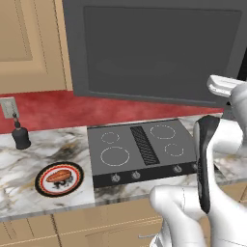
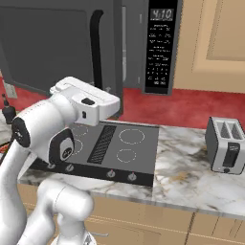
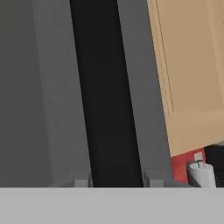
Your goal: Pick the sweet potato from the counter and place it in the microwave. Then turn on the microwave.
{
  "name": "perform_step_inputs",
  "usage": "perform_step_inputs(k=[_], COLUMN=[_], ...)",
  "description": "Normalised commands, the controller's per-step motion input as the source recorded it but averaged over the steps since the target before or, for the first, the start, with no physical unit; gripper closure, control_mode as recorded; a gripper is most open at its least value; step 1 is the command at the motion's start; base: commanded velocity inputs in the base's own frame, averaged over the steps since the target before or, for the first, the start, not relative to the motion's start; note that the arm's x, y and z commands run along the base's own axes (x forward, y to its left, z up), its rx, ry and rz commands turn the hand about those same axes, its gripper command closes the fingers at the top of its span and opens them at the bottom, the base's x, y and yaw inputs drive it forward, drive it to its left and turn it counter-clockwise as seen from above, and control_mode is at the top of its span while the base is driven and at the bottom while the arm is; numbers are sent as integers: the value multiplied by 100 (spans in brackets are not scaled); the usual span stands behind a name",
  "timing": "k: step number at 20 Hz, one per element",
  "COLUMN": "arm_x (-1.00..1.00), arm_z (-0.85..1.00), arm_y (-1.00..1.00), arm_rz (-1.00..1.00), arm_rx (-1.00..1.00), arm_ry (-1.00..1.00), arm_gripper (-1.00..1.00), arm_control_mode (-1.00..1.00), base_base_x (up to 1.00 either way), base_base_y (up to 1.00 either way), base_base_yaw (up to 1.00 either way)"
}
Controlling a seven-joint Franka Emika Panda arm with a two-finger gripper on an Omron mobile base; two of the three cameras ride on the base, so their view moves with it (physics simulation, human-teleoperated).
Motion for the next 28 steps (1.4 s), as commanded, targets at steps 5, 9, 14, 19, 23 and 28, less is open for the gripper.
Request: perform_step_inputs(k=[5,9,14,19,23,28], arm_x=[-100,-100,-100,-90,-70,-56], arm_z=[42,38,31,31,25,9], arm_y=[30,38,47,46,44,43], arm_rz=[-24,-27,-27,-25,-20,-17], arm_rx=[-2,-3,-6,-8,-8,-12], arm_ry=[7,7,1,0,-3,-10], arm_gripper=[100,100,100,100,100,100], arm_control_mode=[-100,-100,-100,-100,-100,-100], base_base_x=[0,0,0,0,0,0], base_base_y=[0,0,0,0,0,0], base_base_yaw=[0,0,0,0,0,0])
